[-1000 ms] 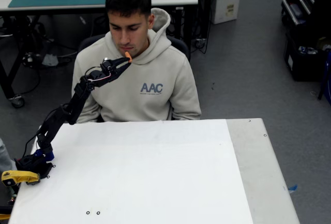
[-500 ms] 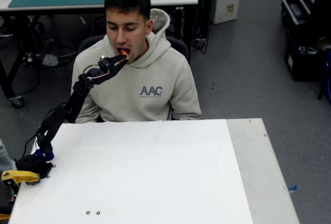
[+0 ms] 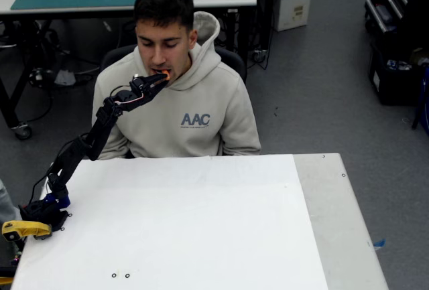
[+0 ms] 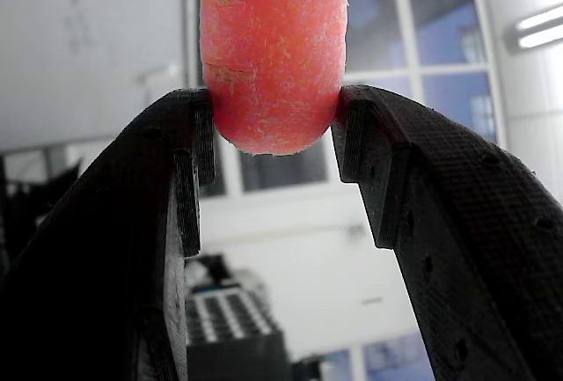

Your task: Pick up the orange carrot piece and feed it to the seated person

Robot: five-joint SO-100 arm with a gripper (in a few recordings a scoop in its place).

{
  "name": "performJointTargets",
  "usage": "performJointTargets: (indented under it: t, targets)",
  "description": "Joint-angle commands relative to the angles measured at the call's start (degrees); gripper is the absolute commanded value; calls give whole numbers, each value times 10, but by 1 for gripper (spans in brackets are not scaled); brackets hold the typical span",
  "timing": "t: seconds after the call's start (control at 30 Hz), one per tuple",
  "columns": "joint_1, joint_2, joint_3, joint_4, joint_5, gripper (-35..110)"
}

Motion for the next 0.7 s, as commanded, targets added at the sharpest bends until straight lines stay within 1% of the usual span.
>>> performJointTargets:
  t: [0.0,0.2,0.5,0.67]
  targets:
    - [-11,25,-52,-4,-8,-2]
    - [-21,33,-52,-4,-1,0]
    - [-17,35,-52,-4,-3,20]
    - [-16,35,-52,-4,-5,20]
